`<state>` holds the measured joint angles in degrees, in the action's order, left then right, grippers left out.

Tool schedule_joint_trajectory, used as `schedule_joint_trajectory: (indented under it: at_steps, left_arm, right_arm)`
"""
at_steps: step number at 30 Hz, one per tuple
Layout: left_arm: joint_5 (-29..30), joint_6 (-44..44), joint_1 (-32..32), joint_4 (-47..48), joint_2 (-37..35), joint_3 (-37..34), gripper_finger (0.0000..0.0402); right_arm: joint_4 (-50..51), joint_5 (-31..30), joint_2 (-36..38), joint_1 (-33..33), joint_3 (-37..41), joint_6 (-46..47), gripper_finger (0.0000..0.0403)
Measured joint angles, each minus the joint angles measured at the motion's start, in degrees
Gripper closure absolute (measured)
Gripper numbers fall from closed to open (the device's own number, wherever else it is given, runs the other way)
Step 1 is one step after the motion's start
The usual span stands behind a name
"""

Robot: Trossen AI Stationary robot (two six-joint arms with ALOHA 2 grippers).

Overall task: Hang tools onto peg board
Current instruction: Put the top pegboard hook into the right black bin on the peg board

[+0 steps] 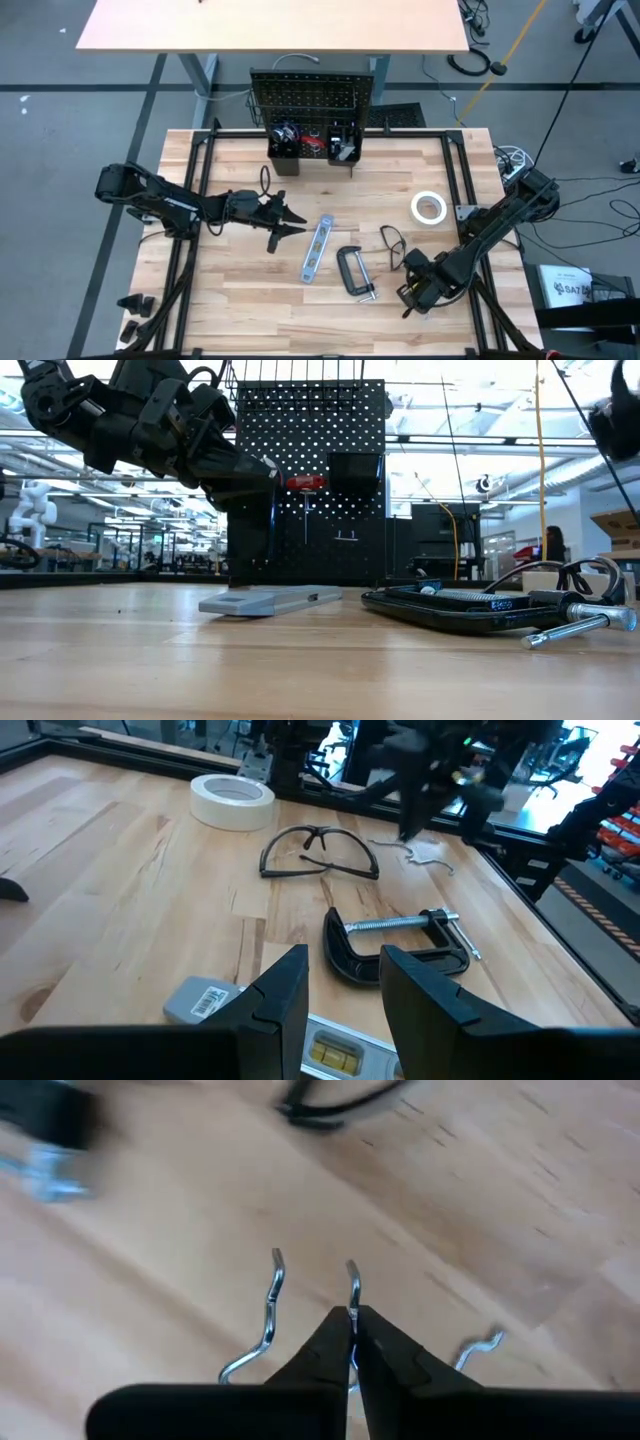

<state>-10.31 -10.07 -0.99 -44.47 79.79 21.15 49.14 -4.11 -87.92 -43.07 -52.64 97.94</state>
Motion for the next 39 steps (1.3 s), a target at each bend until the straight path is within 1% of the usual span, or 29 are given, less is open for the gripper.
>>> schedule_joint_trajectory:
  at_steps: [3, 5, 8, 13, 16, 19, 22, 26, 33, 39]
  left_arm:
    - [0.0, 0.0, 0.0, 0.0, 0.0, 0.0, 0.0281]
    - [0.0, 0.0, 0.0, 0.0, 0.0, 0.0, 0.0281]
    - [0.0, 0.0, 0.0, 0.0, 0.0, 0.0, 0.0281]
    - [0.0, 0.0, 0.0, 0.0, 0.0, 0.0, 0.0281]
    - [0.0, 0.0, 0.0, 0.0, 0.0, 0.0, 0.0281]
    - [0.0, 0.0, 0.0, 0.0, 0.0, 0.0, 0.0281]
    - [0.0, -0.1, 0.0, 0.0, 0.0, 0.0, 0.0281]
    - [0.0, -0.1, 0.0, 0.0, 0.0, 0.0, 0.0281]
    - [-0.3, -0.1, 0.0, 0.0, 0.0, 0.0, 0.0281]
    - [-0.5, -0.1, 0.0, 0.0, 0.0, 0.0, 0.0281]
  right_arm:
    - [3.4, -2.0, 0.0, 0.0, -5.4, -0.4, 0.0400]
    - [5.5, -5.4, 0.0, 0.0, -9.0, -1.6, 0.0400]
    - [7.7, -12.5, 0.0, 0.6, -14.5, -4.9, 0.0400]
    - [8.7, -25.3, 0.1, 2.4, -21.6, -15.3, 0.0401]
    - [8.7, -29.5, 0.1, 4.8, -23.2, -22.0, 0.0401]
    - [9.6, -30.5, 0.1, 8.5, -23.3, -27.7, 0.0402]
    - [10.5, -30.2, 0.1, 13.2, -23.3, -33.2, 0.0402]
    - [8.9, -28.8, 1.2, 19.9, -23.3, -42.7, 0.0402]
    - [-1.4, -28.6, 5.6, 30.2, -23.3, -59.3, 0.0403]
    - [-12.2, -28.7, 6.6, 39.1, -23.3, -68.0, 0.0403]
